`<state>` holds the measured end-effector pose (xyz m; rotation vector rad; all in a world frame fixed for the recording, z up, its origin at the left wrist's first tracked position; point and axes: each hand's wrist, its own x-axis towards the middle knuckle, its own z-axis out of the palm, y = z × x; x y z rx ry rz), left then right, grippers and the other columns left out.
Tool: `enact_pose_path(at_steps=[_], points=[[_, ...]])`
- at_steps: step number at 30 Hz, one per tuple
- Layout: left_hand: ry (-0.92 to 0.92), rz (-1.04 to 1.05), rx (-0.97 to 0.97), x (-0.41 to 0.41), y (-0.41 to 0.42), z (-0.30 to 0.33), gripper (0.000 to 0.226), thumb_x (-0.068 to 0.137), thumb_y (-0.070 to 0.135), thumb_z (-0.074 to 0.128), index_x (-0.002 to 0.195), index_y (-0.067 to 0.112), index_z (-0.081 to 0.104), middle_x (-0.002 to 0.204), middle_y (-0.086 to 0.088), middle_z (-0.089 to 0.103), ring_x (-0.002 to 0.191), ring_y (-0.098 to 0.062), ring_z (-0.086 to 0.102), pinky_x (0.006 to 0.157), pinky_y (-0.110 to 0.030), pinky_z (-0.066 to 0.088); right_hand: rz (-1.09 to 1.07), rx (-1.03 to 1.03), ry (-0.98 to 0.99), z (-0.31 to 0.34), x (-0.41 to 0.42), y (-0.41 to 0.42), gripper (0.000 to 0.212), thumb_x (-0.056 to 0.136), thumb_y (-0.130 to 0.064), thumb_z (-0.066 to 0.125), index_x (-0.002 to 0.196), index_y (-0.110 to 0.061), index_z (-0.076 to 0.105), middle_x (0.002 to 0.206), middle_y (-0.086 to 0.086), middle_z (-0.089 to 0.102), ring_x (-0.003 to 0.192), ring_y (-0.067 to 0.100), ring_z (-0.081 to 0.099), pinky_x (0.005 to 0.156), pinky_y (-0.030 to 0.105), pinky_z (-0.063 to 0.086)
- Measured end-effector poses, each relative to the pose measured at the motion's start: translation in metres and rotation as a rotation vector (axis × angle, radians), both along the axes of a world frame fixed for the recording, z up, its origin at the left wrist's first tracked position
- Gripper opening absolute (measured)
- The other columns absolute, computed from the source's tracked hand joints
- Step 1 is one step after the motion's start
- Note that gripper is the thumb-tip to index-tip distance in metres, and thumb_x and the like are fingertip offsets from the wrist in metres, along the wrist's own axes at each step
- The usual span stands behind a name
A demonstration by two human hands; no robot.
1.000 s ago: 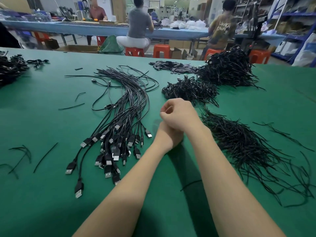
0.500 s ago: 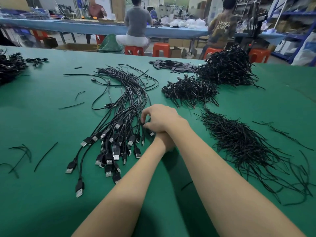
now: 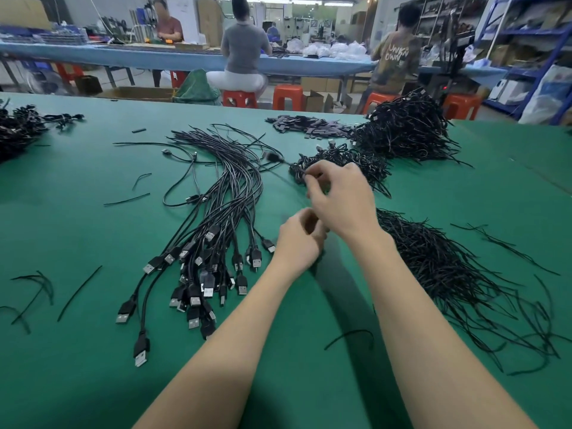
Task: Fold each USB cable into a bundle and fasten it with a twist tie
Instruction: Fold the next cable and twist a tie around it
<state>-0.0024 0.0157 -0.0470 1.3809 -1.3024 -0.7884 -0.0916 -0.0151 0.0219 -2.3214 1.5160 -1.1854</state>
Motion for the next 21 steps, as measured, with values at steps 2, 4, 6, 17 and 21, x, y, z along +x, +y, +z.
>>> enact_pose_path(at_steps=[2, 4, 6, 17, 21], points=[[0.073, 0.089, -0.014, 0.001, -0.003, 0.0, 0.012, 0.097, 0.014, 0.054, 0.088, 0.017, 0.062, 0.087, -0.005, 0.072, 0.085, -0.028, 0.068, 0.082, -0.041, 0.056, 0.039, 0.008, -0.128, 0.0, -0.014, 0.003, 0.015, 0.098, -0.034, 0.058, 0.1, -0.024, 0.07, 0.075, 0.0, 0.071, 0.077, 0.018, 0.063, 0.076, 0.035, 0.052], [0.192, 0.186, -0.022, 0.003, -0.004, 0.0, 0.013, 0.095, 0.012, 0.052, 0.087, 0.016, 0.061, 0.087, -0.009, 0.071, 0.085, -0.031, 0.067, 0.084, -0.048, 0.056, 0.088, 0.059, -0.26, -0.006, -0.024, 0.008, 0.013, 0.097, -0.029, 0.061, 0.092, -0.021, 0.07, 0.06, 0.001, 0.065, 0.058, 0.019, 0.061, 0.065, 0.036, 0.053], [0.272, 0.214, -0.051, 0.003, -0.003, 0.002, 0.016, 0.097, 0.011, 0.05, 0.085, 0.018, 0.06, 0.084, -0.005, 0.069, 0.075, -0.024, 0.065, 0.079, -0.044, 0.055, 0.072, 0.114, -0.286, -0.018, -0.031, 0.012, 0.012, 0.097, -0.027, 0.062, 0.088, -0.022, 0.07, 0.053, 0.0, 0.058, 0.048, 0.012, 0.049, 0.055, 0.025, 0.043], [0.731, -0.143, 0.123, -0.008, -0.003, 0.026, 0.044, 0.109, 0.025, 0.031, 0.093, 0.006, 0.068, 0.081, -0.007, 0.074, 0.069, -0.013, 0.068, 0.057, -0.022, 0.051, 0.215, 0.587, -0.352, -0.03, -0.037, 0.02, 0.019, 0.099, -0.029, 0.062, 0.09, -0.021, 0.077, 0.065, -0.005, 0.068, 0.053, 0.013, 0.056, 0.051, 0.023, 0.045], [1.077, -0.024, 0.216, 0.003, -0.005, 0.037, 0.035, 0.107, 0.02, 0.033, 0.079, 0.013, 0.052, 0.061, 0.001, 0.052, 0.059, -0.016, 0.057, 0.063, -0.029, 0.05, 0.399, 0.894, -0.376, -0.015, -0.055, 0.029, 0.014, 0.101, -0.021, 0.062, 0.099, -0.016, 0.075, 0.073, 0.002, 0.069, 0.059, 0.012, 0.057, 0.057, 0.021, 0.053]])
